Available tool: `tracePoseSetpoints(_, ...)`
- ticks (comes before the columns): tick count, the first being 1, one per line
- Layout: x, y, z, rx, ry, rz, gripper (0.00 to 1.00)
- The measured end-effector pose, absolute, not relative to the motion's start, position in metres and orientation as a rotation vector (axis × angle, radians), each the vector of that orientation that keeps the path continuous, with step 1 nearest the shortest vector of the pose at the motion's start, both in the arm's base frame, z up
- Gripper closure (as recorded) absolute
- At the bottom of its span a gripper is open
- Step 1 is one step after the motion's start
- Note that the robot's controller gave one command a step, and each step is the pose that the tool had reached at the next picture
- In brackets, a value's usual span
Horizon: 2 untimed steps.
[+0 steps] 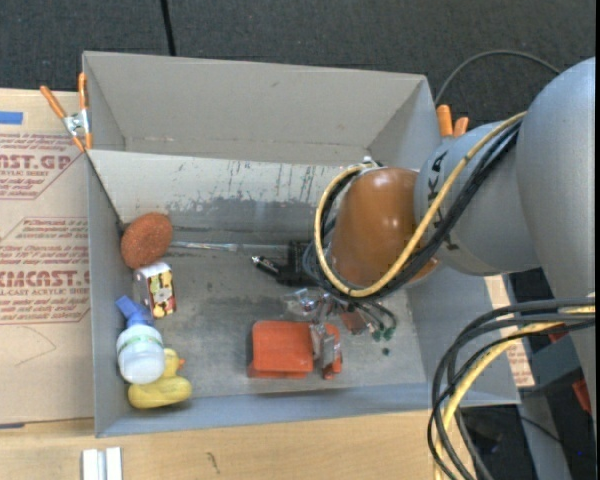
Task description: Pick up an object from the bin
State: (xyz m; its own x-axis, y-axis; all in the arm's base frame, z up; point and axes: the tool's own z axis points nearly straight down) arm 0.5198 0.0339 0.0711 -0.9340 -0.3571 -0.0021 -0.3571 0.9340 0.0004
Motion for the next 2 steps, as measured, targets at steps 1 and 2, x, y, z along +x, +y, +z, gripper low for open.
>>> tracePoseSetpoints(1,0.5198,0.0339,0.0711,-0.570,3.088,0.001,1.00)
tracePoseSetpoints(2,0.5200,0.0339,0.0712,-0.570,3.088,0.001,1.00)
